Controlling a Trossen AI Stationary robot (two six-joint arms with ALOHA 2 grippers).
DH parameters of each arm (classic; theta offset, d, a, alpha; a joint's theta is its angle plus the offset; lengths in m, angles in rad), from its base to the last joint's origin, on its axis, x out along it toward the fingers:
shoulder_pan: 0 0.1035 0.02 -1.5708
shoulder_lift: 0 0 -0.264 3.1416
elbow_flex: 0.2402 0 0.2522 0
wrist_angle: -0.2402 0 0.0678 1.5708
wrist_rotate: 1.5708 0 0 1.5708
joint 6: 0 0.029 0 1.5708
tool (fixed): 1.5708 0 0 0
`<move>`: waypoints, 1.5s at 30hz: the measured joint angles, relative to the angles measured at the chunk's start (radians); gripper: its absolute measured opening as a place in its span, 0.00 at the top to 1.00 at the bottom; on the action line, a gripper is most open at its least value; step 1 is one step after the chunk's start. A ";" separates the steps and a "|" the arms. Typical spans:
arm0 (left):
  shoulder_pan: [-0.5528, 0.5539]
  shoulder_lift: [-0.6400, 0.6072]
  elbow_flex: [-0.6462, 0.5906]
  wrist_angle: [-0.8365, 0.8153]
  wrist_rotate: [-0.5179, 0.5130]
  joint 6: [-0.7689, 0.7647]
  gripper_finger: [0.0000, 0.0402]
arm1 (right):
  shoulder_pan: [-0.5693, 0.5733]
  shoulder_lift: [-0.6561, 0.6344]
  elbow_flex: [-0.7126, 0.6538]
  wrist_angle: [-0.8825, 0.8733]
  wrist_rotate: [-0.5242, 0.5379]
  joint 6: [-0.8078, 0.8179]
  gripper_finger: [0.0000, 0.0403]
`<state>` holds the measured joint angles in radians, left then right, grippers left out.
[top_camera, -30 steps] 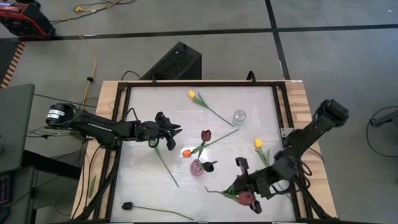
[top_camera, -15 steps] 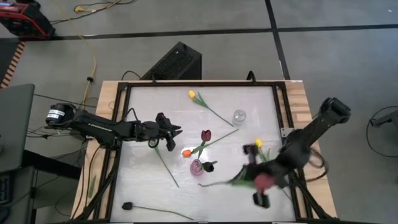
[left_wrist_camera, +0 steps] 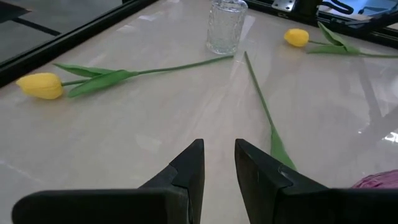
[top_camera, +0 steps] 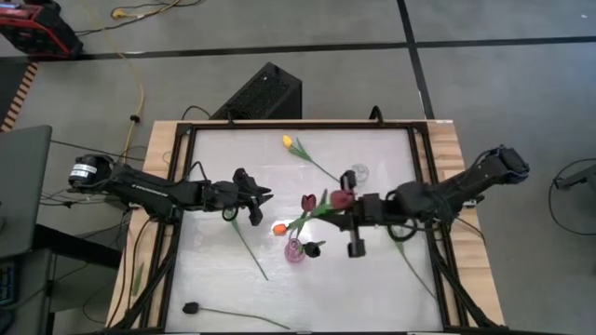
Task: Sort flowers into vase by color
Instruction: Put the red flower into the violet vase
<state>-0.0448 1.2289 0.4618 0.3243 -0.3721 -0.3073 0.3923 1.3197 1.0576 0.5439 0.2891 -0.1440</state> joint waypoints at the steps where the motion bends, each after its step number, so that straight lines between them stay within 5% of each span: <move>1: 0.000 0.000 0.000 -0.003 0.000 0.000 0.81 | -0.005 0.008 0.000 -0.009 0.000 0.010 0.95; 38: 0.000 0.000 -0.007 -0.027 0.002 -0.002 0.81 | -0.024 0.113 0.000 -0.148 0.005 0.058 0.95; 45: 0.000 0.000 -0.007 -0.027 0.002 -0.012 0.81 | -0.024 0.113 0.000 -0.202 0.005 0.058 0.84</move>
<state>-0.0452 1.2289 0.4545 0.2977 -0.3700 -0.3191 0.3683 1.4326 1.0580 0.3418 0.2939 -0.0856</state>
